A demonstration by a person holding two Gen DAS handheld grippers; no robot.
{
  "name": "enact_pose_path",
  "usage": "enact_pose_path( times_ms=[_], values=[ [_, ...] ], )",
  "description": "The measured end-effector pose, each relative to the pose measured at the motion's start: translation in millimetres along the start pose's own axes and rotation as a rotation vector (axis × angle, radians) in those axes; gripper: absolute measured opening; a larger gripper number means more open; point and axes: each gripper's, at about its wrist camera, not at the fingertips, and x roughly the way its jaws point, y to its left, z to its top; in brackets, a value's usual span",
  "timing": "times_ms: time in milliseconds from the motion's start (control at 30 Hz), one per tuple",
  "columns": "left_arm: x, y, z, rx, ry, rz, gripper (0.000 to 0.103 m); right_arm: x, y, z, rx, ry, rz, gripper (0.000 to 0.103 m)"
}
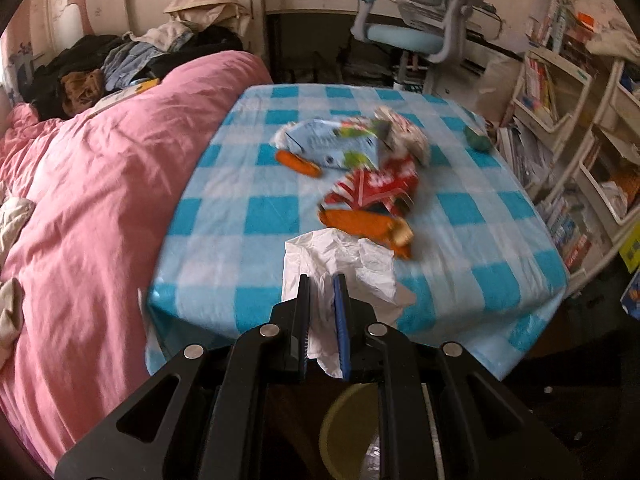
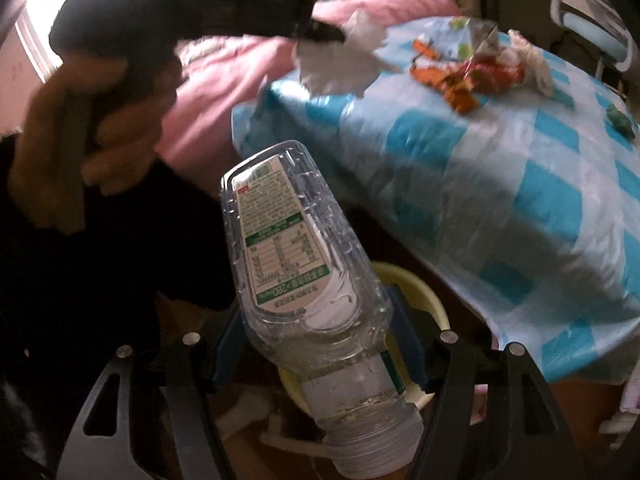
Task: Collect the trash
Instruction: 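Carry the bottle and tissue down toward the cream waste bin with both grippers, then open both grippers over the bin to drop the bottle and tissue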
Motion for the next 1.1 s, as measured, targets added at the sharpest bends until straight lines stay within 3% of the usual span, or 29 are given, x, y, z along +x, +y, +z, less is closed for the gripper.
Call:
enact_pose_path(
  times_ms=[233, 333, 467, 700, 767, 833, 900, 1100],
  values=[
    [-2.3, -15.2, -27.7, 0.026, 0.043, -0.019, 0.012, 28.2, 0.6, -6.0, -0.013, 0.093, -0.019, 0.066],
    [-0.4, -21.6, -36.3, 0.042, 0.065, -0.021, 0.012, 29.3, 0.1, -8.5, -0.011, 0.084, -0.025, 0.068],
    [2.6, -28.5, -49.6, 0.062, 0.105, -0.031, 0.012, 13.2, -5.8, -11.2, 0.029, 0.018, -0.047, 0.070],
    [7.6, -45.7, -74.8, 0.124, 0.201, -0.078, 0.012, -23.1, -28.4, -10.8, 0.143, -0.173, -0.131, 0.071],
    [8.0, -51.5, -82.0, 0.149, 0.232, -0.097, 0.019, -37.5, -36.4, -7.8, 0.182, -0.208, -0.166, 0.071],
    [7.9, -55.6, -86.5, 0.164, 0.252, -0.112, 0.050, -47.5, -40.6, -10.5, 0.213, -0.234, -0.183, 0.071],
    [3.0, -56.5, -86.2, 0.170, 0.227, -0.098, 0.064, -57.6, -46.8, -11.2, 0.244, -0.257, -0.197, 0.071],
    [-2.8, -32.0, -71.1, 0.039, 0.162, -0.103, 0.065, -62.3, -50.0, -12.4, 0.273, -0.284, -0.220, 0.071]
  ],
)
